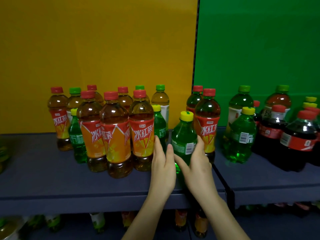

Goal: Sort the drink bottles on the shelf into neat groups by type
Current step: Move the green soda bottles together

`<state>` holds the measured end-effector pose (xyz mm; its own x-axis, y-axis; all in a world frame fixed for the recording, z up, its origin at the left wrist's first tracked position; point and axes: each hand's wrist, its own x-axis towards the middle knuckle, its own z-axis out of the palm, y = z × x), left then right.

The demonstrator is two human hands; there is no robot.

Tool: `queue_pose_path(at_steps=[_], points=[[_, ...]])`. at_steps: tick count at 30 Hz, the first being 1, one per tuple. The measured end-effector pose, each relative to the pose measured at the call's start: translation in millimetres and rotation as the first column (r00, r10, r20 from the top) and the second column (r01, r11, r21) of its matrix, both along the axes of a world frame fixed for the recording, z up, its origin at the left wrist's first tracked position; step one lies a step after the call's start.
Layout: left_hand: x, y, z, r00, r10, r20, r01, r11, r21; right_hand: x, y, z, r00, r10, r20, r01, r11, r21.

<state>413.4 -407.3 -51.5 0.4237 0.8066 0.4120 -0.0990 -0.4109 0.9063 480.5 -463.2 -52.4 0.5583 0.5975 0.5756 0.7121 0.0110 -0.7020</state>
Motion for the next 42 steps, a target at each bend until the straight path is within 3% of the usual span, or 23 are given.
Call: queue_pose_path(at_steps=[6, 15, 20, 24, 27, 33, 42], points=[[29, 7, 4, 0.991, 0.128, 0.046, -0.129, 0.992, 0.014, 11, -44, 0, 0.996, 0.056, -0.071, -0.053, 0.998, 0.031], [58, 23, 17, 0.93, 0.348, -0.119, -0.344, 0.937, 0.053, 37, -77, 1, 0.98, 0.088, -0.176, -0.077, 0.995, 0.068], [70, 49, 33, 0.894, 0.432, -0.121, -0.439, 0.898, -0.042, 49, -82, 0, 0.961, 0.154, -0.23, -0.131, 0.985, 0.112], [75, 62, 38, 0.895, 0.441, -0.071, -0.446, 0.885, -0.135, 54, -84, 0, 0.91, 0.266, -0.318, -0.209, 0.957, 0.203], [76, 63, 36, 0.893, 0.449, -0.032, -0.449, 0.885, -0.123, 57, -85, -1, 0.883, 0.322, -0.343, -0.241, 0.936, 0.256], [69, 45, 20, 0.904, 0.428, -0.015, -0.428, 0.904, 0.007, 58, -85, 1, 0.864, 0.341, -0.371, -0.214, 0.915, 0.341], [32, 5, 14, 0.952, 0.292, 0.088, -0.303, 0.938, 0.17, 43, -92, 3, 0.886, 0.275, -0.374, -0.145, 0.93, 0.338]])
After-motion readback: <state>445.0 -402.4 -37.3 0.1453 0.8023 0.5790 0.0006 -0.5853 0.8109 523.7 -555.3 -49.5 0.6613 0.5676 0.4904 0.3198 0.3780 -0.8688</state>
